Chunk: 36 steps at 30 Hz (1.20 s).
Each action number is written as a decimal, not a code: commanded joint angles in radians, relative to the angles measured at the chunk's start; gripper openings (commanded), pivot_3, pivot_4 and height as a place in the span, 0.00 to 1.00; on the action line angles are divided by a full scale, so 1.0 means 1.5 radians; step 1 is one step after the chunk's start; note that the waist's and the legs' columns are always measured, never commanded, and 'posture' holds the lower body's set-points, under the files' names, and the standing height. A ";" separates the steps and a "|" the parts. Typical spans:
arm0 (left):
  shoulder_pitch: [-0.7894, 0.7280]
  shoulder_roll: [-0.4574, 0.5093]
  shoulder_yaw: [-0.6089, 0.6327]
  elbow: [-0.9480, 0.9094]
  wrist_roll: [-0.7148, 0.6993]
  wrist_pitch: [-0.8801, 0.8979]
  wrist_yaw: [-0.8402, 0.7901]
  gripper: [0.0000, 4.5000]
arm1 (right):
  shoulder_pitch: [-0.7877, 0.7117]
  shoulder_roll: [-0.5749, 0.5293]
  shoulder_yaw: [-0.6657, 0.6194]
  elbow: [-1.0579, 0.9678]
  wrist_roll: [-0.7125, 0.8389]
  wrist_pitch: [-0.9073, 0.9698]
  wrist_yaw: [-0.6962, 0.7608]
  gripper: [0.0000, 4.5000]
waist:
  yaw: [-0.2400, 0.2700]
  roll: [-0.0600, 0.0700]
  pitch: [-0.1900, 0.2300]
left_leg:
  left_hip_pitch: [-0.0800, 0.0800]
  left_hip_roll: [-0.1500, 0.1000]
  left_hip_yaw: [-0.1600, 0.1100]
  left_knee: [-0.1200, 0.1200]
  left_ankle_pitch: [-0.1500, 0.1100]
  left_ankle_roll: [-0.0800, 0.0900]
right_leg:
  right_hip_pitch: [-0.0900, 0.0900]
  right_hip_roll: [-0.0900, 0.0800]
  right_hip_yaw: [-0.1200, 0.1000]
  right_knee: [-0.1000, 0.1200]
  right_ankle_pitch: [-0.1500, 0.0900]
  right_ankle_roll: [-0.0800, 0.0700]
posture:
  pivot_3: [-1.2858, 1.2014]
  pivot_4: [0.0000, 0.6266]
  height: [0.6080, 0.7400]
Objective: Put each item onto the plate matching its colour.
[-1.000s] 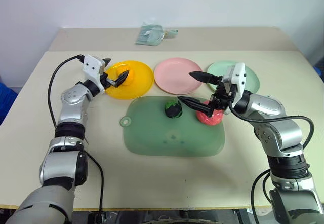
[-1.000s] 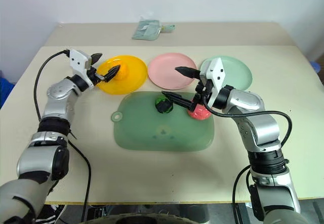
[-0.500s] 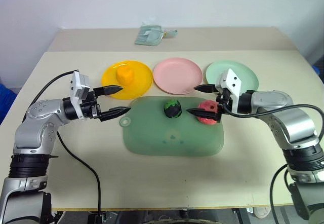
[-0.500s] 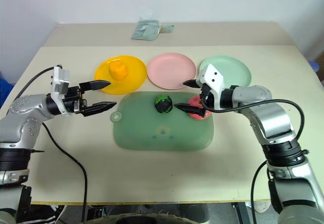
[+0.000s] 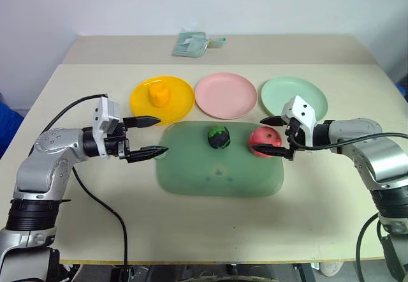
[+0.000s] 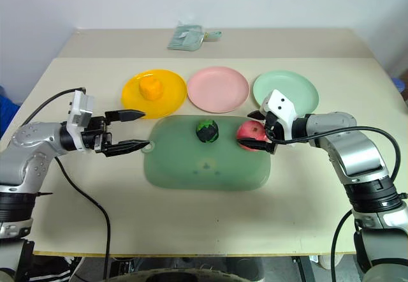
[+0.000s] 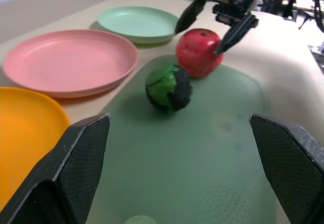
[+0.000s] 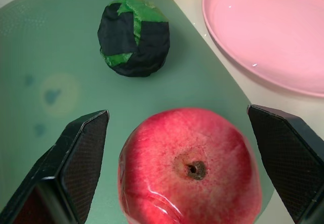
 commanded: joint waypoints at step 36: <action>0.064 0.012 0.016 -0.061 -0.008 -0.028 0.019 1.00 | -0.126 0.203 0.123 0.047 -0.073 0.001 -0.047 1.00 | -0.004 0.000 0.000 | 0.000 0.000 0.000 0.000 0.000 0.000 | -0.001 0.000 0.000 0.000 0.000 0.000 | 0.52 0.24 0.92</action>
